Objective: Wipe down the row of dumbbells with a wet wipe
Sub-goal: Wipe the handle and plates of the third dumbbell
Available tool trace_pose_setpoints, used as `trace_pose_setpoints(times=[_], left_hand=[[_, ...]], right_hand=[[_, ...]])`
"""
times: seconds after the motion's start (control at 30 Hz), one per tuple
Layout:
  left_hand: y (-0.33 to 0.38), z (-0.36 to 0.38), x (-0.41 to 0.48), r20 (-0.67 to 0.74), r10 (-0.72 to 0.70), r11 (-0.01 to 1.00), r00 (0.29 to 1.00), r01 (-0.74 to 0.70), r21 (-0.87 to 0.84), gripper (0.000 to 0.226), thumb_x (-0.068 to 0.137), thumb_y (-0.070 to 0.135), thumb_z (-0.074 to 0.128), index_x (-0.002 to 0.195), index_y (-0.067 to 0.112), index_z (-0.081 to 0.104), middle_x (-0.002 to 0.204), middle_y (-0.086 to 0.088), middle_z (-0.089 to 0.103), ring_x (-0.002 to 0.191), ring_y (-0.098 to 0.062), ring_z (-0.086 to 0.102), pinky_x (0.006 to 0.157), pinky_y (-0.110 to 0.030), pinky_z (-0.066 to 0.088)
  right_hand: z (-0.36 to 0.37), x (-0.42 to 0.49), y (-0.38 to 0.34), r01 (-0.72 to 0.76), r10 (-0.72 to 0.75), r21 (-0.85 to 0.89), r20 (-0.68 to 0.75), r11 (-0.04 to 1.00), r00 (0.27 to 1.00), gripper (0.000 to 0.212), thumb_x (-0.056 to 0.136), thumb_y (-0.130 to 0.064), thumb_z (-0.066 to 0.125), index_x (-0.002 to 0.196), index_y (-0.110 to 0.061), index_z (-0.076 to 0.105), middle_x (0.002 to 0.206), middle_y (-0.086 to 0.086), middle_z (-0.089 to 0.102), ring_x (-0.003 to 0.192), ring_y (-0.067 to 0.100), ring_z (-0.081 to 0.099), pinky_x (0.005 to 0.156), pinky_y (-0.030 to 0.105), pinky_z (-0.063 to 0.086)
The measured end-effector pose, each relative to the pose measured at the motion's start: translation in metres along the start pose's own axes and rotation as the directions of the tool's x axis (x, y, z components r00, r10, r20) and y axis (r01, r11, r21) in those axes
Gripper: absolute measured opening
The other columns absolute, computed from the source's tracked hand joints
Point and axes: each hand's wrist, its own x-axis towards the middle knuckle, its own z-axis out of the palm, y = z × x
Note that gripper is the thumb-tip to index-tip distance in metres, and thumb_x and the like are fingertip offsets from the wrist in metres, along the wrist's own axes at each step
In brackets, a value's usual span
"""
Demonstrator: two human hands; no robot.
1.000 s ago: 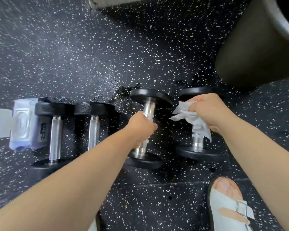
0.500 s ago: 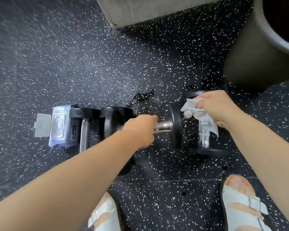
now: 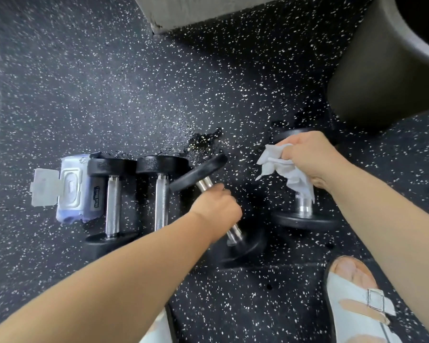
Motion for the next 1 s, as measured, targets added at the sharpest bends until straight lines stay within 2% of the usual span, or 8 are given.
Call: trace_pose_setpoints(times=[0.3, 0.37, 0.47, 0.5, 0.57, 0.67, 0.83, 1.0], left_hand=[[-0.015, 0.021, 0.028, -0.149, 0.181, 0.982, 0.972, -0.17, 0.087, 0.02, 0.057, 0.015, 0.082, 0.061, 0.027, 0.066, 0.058, 0.012, 0.06, 0.066, -0.015, 0.056, 0.085, -0.027, 0.046], [-0.016, 0.026, 0.023, -0.211, 0.121, 0.993, 0.97, -0.118, 0.027, 0.013, 0.069, 0.018, 0.076, 0.076, 0.027, 0.071, 0.075, 0.01, 0.065, 0.087, -0.018, 0.057, 0.1, -0.033, 0.042], [-0.016, 0.021, 0.007, -0.264, -0.145, 0.967, 0.954, 0.079, -0.243, 0.042, 0.079, 0.01, 0.061, 0.118, 0.024, 0.063, 0.122, 0.003, 0.056, 0.125, -0.023, 0.042, 0.111, -0.037, 0.028], [-0.016, 0.016, -0.001, -0.228, -0.303, 0.888, 0.925, 0.188, -0.419, 0.048, 0.081, 0.006, 0.056, 0.126, 0.023, 0.057, 0.129, 0.002, 0.05, 0.128, -0.022, 0.039, 0.11, -0.036, 0.03], [-0.013, 0.009, -0.016, 0.003, -0.605, 0.458, 0.796, 0.351, -0.817, 0.046, 0.085, 0.001, 0.05, 0.127, 0.017, 0.054, 0.128, -0.001, 0.05, 0.118, -0.021, 0.048, 0.099, -0.032, 0.041], [-0.002, 0.012, -0.016, 0.429, -0.543, -0.19, 0.722, 0.392, -0.9, 0.039, 0.092, 0.016, 0.057, 0.129, 0.008, 0.047, 0.114, -0.002, 0.054, 0.087, -0.015, 0.057, 0.072, -0.028, 0.051], [0.028, 0.03, 0.021, 0.549, -0.464, -0.552, 0.695, 0.258, -0.793, 0.044, 0.09, 0.028, 0.063, 0.126, 0.01, 0.043, 0.115, -0.008, 0.058, 0.098, -0.023, 0.06, 0.081, -0.034, 0.049], [0.027, 0.037, 0.032, 0.549, -0.452, -0.657, 0.703, 0.154, -0.738, 0.033, 0.088, 0.011, 0.061, 0.119, 0.017, 0.049, 0.101, -0.007, 0.063, 0.076, -0.016, 0.059, 0.059, -0.025, 0.048]], right_hand=[[0.01, 0.003, 0.006, -0.014, 0.014, -0.008, 0.017, 1.0, 1.0, 0.026, 0.082, -0.002, 0.052, 0.078, -0.019, 0.071, 0.075, 0.003, 0.065, 0.067, 0.014, 0.057, 0.071, 0.031, 0.052], [0.014, 0.004, 0.007, -0.033, 0.033, 0.004, 0.009, 0.999, 0.999, 0.024, 0.082, -0.001, 0.052, 0.081, -0.014, 0.072, 0.073, 0.003, 0.064, 0.064, 0.013, 0.056, 0.066, 0.029, 0.049], [0.022, 0.006, 0.005, -0.08, 0.08, 0.099, -0.002, 0.992, 0.997, 0.012, 0.078, 0.002, 0.051, 0.077, 0.005, 0.063, 0.069, 0.008, 0.048, 0.064, 0.019, 0.042, 0.06, 0.027, 0.034], [0.024, 0.005, 0.002, -0.116, 0.115, 0.172, 0.012, 0.978, 0.993, 0.007, 0.078, 0.001, 0.053, 0.073, 0.001, 0.058, 0.071, 0.009, 0.046, 0.066, 0.021, 0.043, 0.061, 0.028, 0.037], [0.027, 0.004, -0.005, -0.21, 0.183, 0.372, 0.107, 0.904, 0.977, 0.005, 0.079, 0.001, 0.054, 0.083, -0.003, 0.056, 0.091, 0.01, 0.055, 0.084, 0.02, 0.057, 0.08, 0.033, 0.051], [0.035, 0.005, -0.005, -0.283, 0.175, 0.538, 0.243, 0.794, 0.954, 0.034, 0.076, 0.017, 0.04, 0.105, 0.005, 0.054, 0.112, 0.016, 0.055, 0.1, 0.027, 0.062, 0.092, 0.041, 0.052], [0.055, 0.007, 0.007, -0.382, 0.257, 0.505, 0.302, 0.774, 0.918, 0.034, 0.087, 0.017, 0.039, 0.117, 0.008, 0.053, 0.115, 0.019, 0.064, 0.092, 0.027, 0.068, 0.069, 0.034, 0.057], [0.066, 0.002, 0.004, -0.415, 0.309, 0.468, 0.288, 0.78, 0.906, 0.03, 0.088, 0.013, 0.048, 0.118, 0.01, 0.053, 0.1, 0.02, 0.069, 0.071, 0.021, 0.072, 0.055, 0.029, 0.06]])
